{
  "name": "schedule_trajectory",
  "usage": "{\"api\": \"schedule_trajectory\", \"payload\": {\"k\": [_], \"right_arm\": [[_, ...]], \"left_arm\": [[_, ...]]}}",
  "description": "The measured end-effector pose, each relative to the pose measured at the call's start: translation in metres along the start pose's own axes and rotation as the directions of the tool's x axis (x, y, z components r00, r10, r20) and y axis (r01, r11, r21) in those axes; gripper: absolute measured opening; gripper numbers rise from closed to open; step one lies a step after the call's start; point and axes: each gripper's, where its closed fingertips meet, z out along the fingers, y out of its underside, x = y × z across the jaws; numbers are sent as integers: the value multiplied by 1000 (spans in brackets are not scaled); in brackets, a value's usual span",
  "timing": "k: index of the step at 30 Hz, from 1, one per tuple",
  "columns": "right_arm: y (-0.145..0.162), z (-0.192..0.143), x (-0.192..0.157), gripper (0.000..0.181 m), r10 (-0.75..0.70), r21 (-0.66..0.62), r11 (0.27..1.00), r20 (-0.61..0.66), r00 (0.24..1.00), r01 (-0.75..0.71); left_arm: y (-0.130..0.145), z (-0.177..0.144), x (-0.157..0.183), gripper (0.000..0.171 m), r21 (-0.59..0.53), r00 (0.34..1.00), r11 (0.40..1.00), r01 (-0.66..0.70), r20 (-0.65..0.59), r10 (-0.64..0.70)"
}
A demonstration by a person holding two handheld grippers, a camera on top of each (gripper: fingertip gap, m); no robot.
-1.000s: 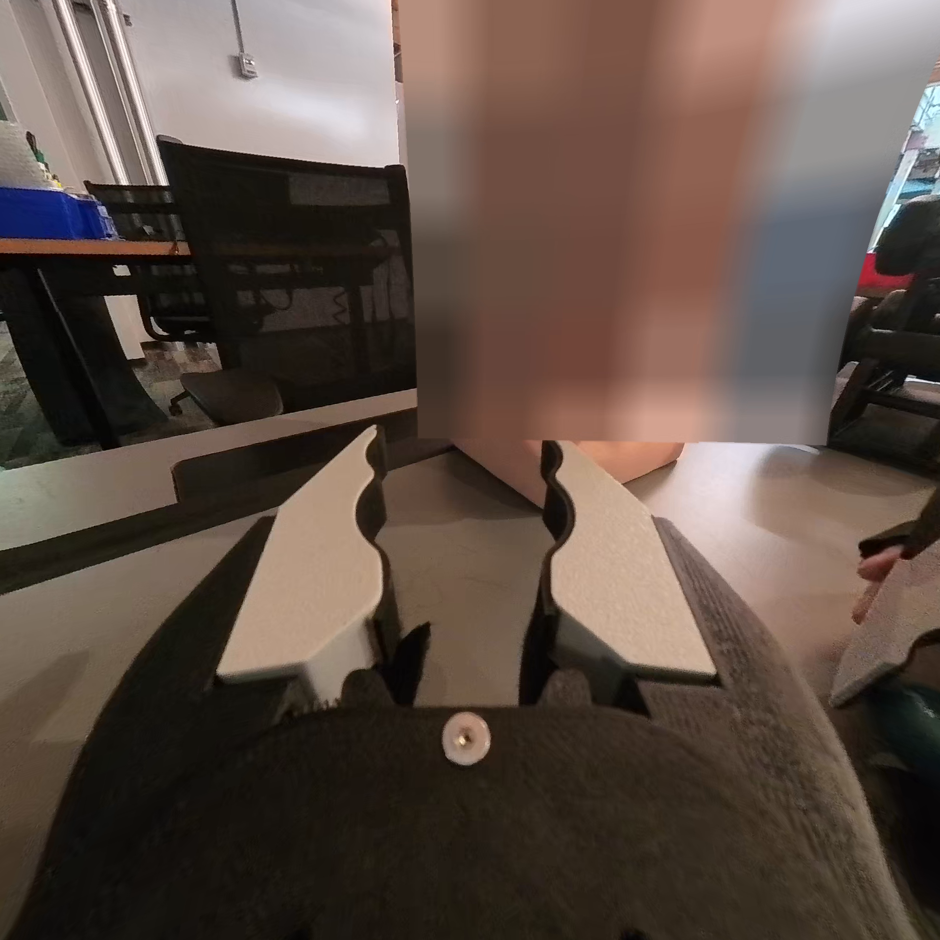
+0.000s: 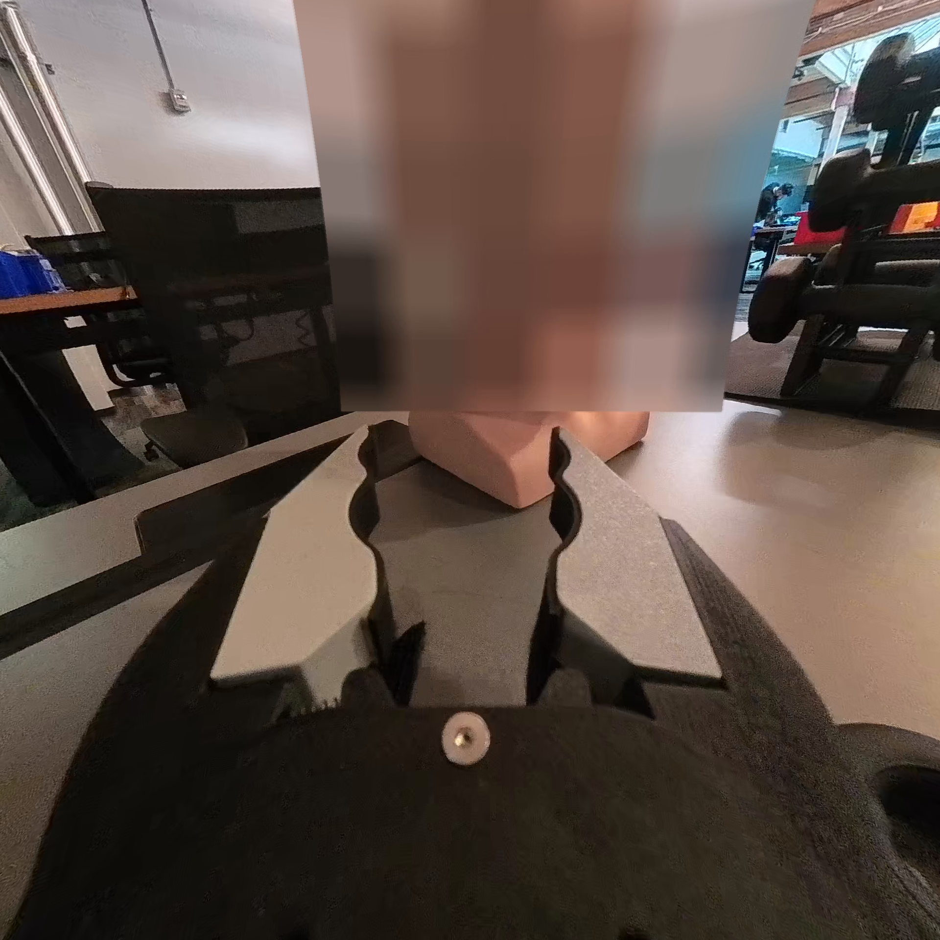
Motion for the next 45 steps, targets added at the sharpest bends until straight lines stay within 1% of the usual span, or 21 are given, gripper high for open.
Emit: {"api": "schedule_trajectory", "payload": {"k": [1, 4, 5, 11, 12, 14, 18, 20, 22, 24, 25, 27, 28, 29, 34, 36, 37, 39, 41, 43, 45], "right_arm": [[0, 3, 1, 23, -8, -10, 1000, 14, 1000, 9], [12, 20, -6, 28, -18, -101, 995, 66, 998, 24], [15, 24, -8, 24, -29, -120, 992, 69, 997, 37], [9, 30, -17, 25, -64, -100, 992, 76, 995, 71], [10, 30, -16, 32, -73, -110, 991, 55, 996, 79], [13, 27, -15, 41, -84, -130, 988, 30, 996, 88], [20, 22, -14, 71, -87, -158, 984, 0, 996, 86], [32, 25, -14, 82, -84, -211, 974, 1, 996, 82], [42, 28, -16, 76, -76, -254, 964, 21, 997, 79], [43, 29, -17, 74, -89, -257, 962, 25, 996, 93], [41, 29, -17, 70, -91, -255, 962, 28, 995, 95], [32, 23, -14, 27, -112, -218, 969, 14, 994, 113], [26, 19, -12, 22, -124, -188, 974, 9, 992, 124], [25, 16, -11, 20, -118, -178, 977, 11, 993, 118], [37, 17, -14, 19, -85, -211, 973, 48, 995, 93], [33, 14, -15, 19, -72, -182, 980, 57, 996, 81], [28, 10, -12, 19, -55, -142, 988, 53, 997, 62], [15, 1, -2, 19, 43, -33, 999, 52, 998, -42], [13, -7, 18, 19, 211, 37, 976, 43, 977, -213], [26, -7, 30, 19, 341, 25, 939, 55, 938, -343], [41, -3, 33, 19, 418, -2, 908, 83, 905, -419]], "left_arm": [[0, 0, 0, 66, 0, 1000, 1000, 3, 0, -3], [0, 0, -1, 67, 0, 1000, 1000, 15, 1, -15], [0, 0, -2, 67, 0, 1000, 1000, 18, 2, -18], [2, 1, -4, 66, -5, 999, 999, 33, 6, -33], [2, 1, -4, 66, -4, 999, 999, 34, 6, -34], [1, 1, -4, 66, -3, 999, 999, 36, 7, -36], [2, 1, -5, 65, -4, 999, 999, 40, 9, -40], [2, 1, -5, 65, -4, 999, 999, 42, 9, -42], [1, 1, -5, 65, -2, 999, 999, 45, 10, -45], [1, 1, -6, 65, 0, 999, 999, 51, 11, -51], [1, 1, -6, 65, 1, 998, 998, 55, 12, -55], [1, 0, -7, 65, 5, 998, 998, 62, 13, -62], [1, 0, -8, 65, 5, 998, 998, 66, 14, -66], [1, 0, -8, 65, 6, 997, 998, 69, 14, -69], [1, 1, -9, 65, 4, 997, 997, 73, 16, -73], [1, 1, -9, 65, 4, 997, 997, 74, 17, -74], [1, 0, -9, 65, 4, 997, 997, 75, 18, -75], [1, 0, -9, 64, 5, 997, 997, 77, 18, -77], [1, 0, -10, 64, 5, 997, 997, 79, 18, -79], [1, 0, -10, 64, 6, 997, 997, 80, 19, -80], [1, 0, -10, 64, 5, 997, 997, 81, 19, -81]]}}
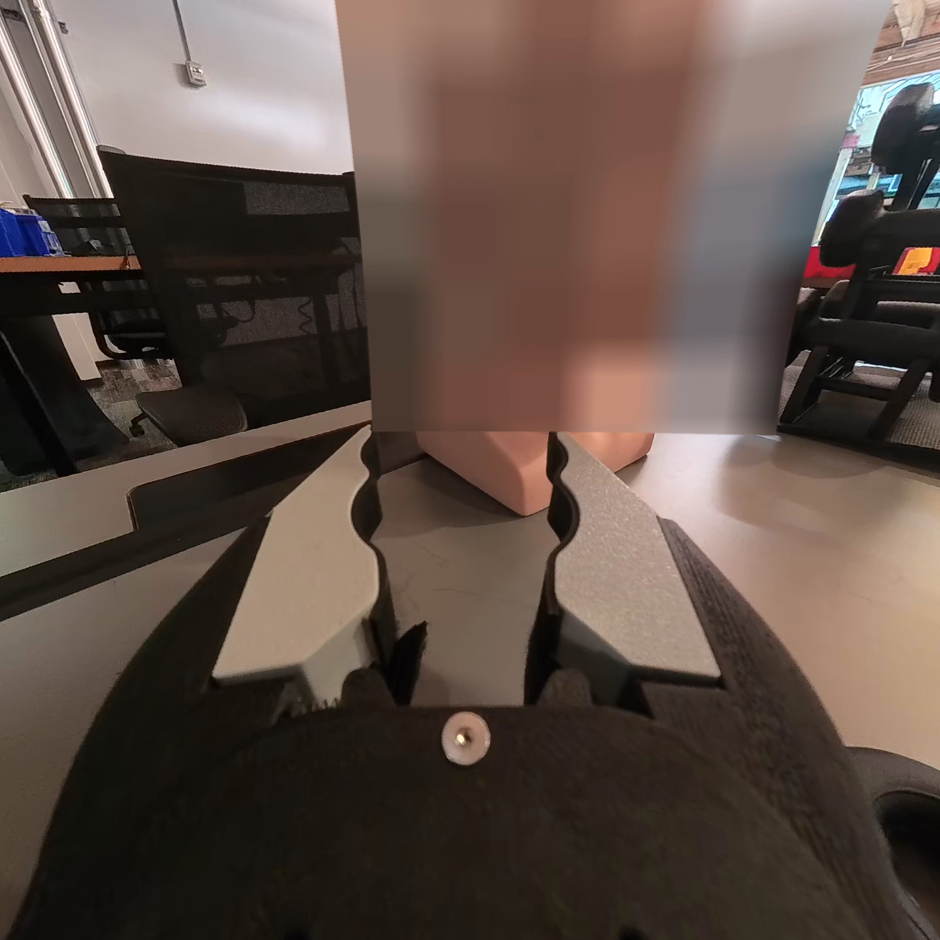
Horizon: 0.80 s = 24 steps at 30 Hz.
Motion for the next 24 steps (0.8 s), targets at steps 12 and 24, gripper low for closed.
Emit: {"api": "schedule_trajectory", "payload": {"k": [12, 24], "right_arm": [[8, 11, -6, 19, 97, 0, 995, 124, 988, -97], [9, 8, 8, 54, 81, -4, 997, -14, 997, -81]], "left_arm": [[0, 0, -1, 64, 0, 1000, 1000, 5, 0, -5], [-1, 0, -2, 64, 3, 1000, 1000, 13, 2, -13]]}}
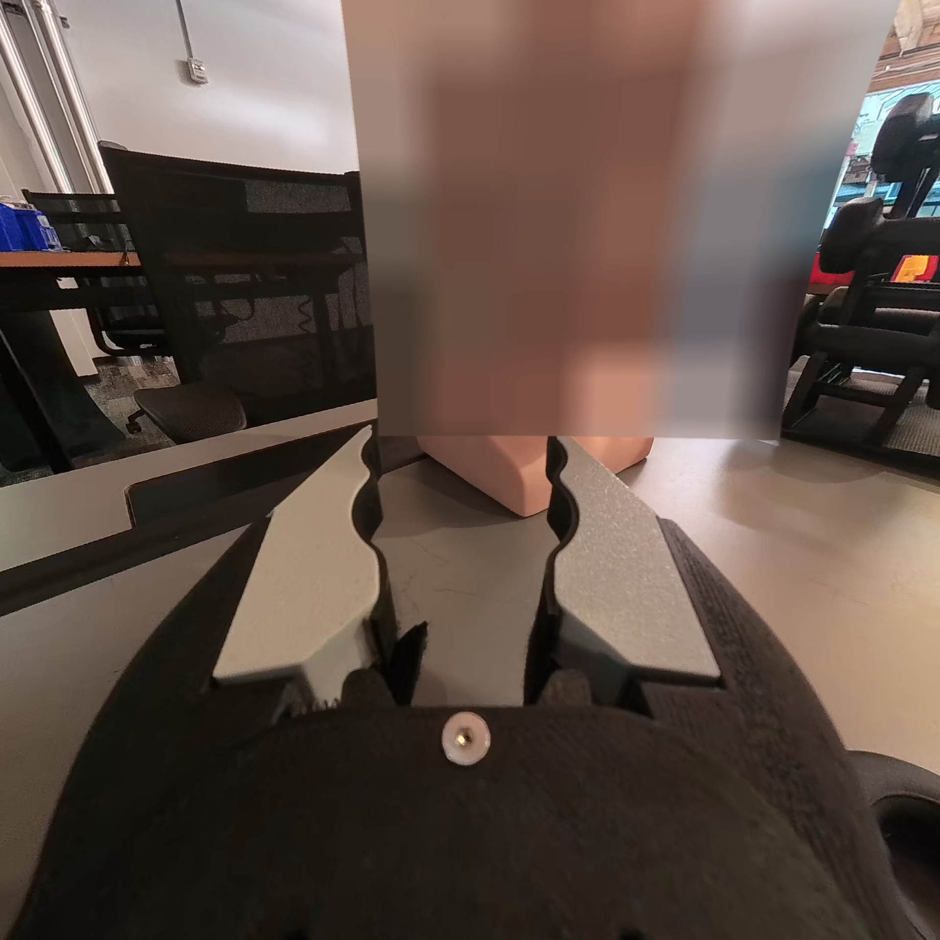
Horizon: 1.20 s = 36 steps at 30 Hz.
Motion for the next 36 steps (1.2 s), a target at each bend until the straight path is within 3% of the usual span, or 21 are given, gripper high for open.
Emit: {"api": "schedule_trajectory", "payload": {"k": [2, 4, 7, 9, 12, 14, 16, 18, 22, 28, 30, 36], "right_arm": [[-8, -17, 3, 59, -22, 92, 995, -74, 997, 28], [-19, -40, -12, 60, -105, 253, 955, -191, 976, 152], [11, -34, -92, 71, -283, 374, 857, -236, 930, 356], [68, 19, -151, 85, -364, 331, 851, -188, 912, 407], [188, 129, -243, 99, -494, 194, 859, 67, 867, 475], [258, 186, -275, 111, -552, 116, 834, 198, 810, 539], [291, 216, -295, 117, -594, 163, 804, 246, 766, 572], [296, 226, -307, 117, -567, 247, 823, 295, 769, 512], [303, 242, -297, 112, -438, 179, 899, 382, 814, 400], [307, 249, -290, 98, -471, 142, 880, 388, 792, 454], [308, 247, -295, 86, -488, 157, 870, 406, 772, 467], [309, 245, -297, 83, -493, 137, 865, 401, 772, 482]], "left_arm": [[0, 0, -1, 64, 3, 1000, 1000, 4, 2, -4], [-1, -1, -2, 64, 8, 1000, 1000, 11, 5, -11], [-1, -1, -1, 64, 10, 1000, 1000, 18, 2, -18], [-1, 0, 0, 65, 10, 1000, 1000, 16, -5, -16], [-2, 0, 4, 66, 13, 1000, 1000, 14, -25, -13], [-2, 0, 7, 68, 17, 999, 1000, 20, -48, -19], [-2, -1, 8, 69, 18, 998, 1000, 19, -53, -18], [-2, -1, 8, 68, 17, 999, 1000, 19, -52, -18], [-1, 0, 8, 68, 13, 999, 1000, 16, -49, -15], [-1, 0, 8, 67, 8, 999, 1000, 11, -47, -10], [0, 0, 8, 67, 6, 999, 1000, 11, -46, -11], [0, 1, 8, 67, 5, 999, 1000, 10, -45, -10]]}}
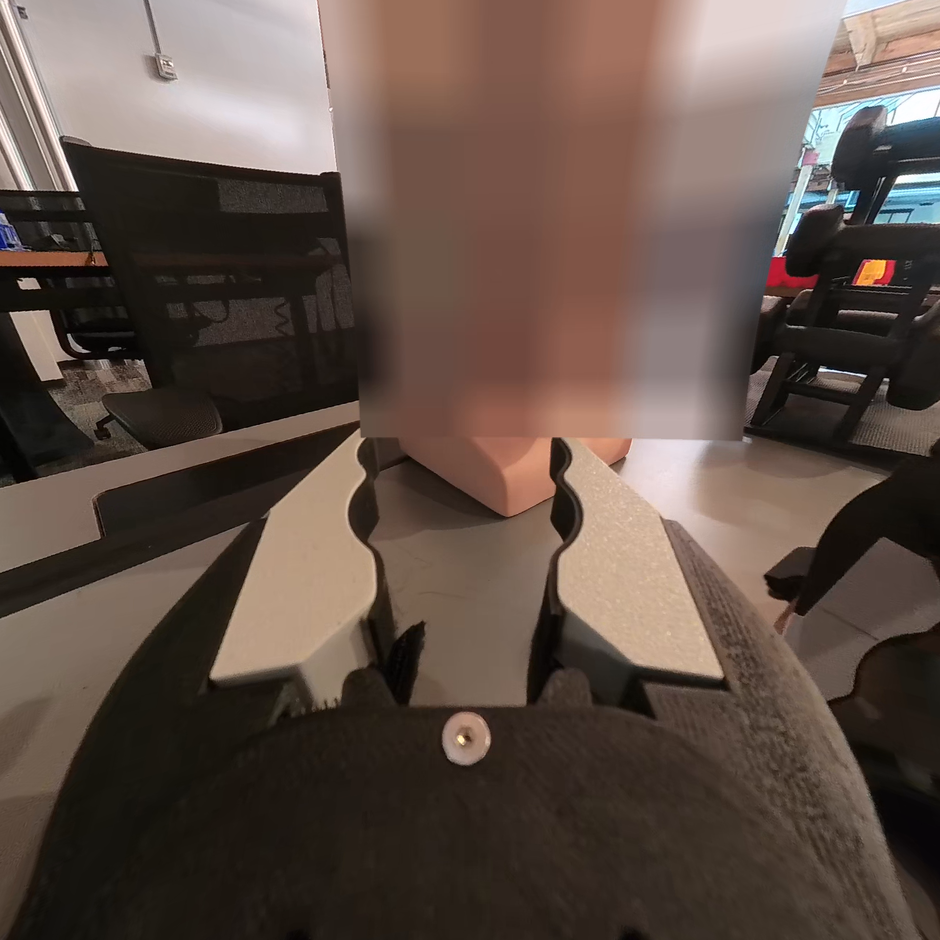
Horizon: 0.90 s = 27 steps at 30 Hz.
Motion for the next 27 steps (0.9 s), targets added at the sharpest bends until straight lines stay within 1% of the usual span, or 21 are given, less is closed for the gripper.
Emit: {"api": "schedule_trajectory", "payload": {"k": [4, 5, 7, 9, 11, 14, 16, 18, 20, 22, 24, 27], "right_arm": [[0, -10, 2, 82, -27, 7, 1000, -33, 999, 27], [-5, -18, 5, 82, -26, 23, 999, -48, 999, 27], [-26, -48, 11, 82, -35, 78, 996, -84, 996, 42], [-59, -94, 22, 82, -80, 120, 988, -149, 986, 98], [-99, -151, 39, 83, -140, 135, 975, -243, 960, 176], [-160, -246, 81, 83, -189, 125, 956, -427, 884, 265], [-188, -300, 119, 83, -156, 105, 964, -526, 836, 246], [-203, -338, 158, 83, -78, 107, 980, -566, 821, 168], [-207, -357, 189, 83, 26, 119, 992, -546, 837, 47], [-204, -364, 214, 83, 112, 114, 992, -518, 848, -62], [-198, -365, 231, 83, 152, 86, 988, -510, 847, -126], [-192, -364, 245, 83, 182, 62, 983, -507, 842, -174]], "left_arm": [[0, 0, 0, 67, 0, 1000, 1000, 2, -1, -2], [0, 0, 0, 67, 0, 1000, 1000, 2, -1, -2], [0, 0, 0, 67, 0, 1000, 1000, 2, -3, -2], [0, 0, 2, 67, 3, 1000, 1000, -1, -13, 1], [-2, 0, 6, 68, 11, 999, 1000, -1, -36, 2], [-4, 0, 16, 70, 25, 996, 1000, -10, -91, 12], [-5, -1, 22, 70, 35, 993, 999, -27, -116, 31], [-5, -1, 25, 71, 37, 990, 998, -45, -129, 50], [-5, -1, 26, 71, 35, 990, 998, -50, -131, 54], [-5, 0, 25, 71, 33, 990, 998, -45, -129, 49], [-5, 0, 24, 70, 33, 991, 999, -38, -126, 42], [-5, 0, 23, 70, 33, 992, 999, -32, -125, 36]]}}
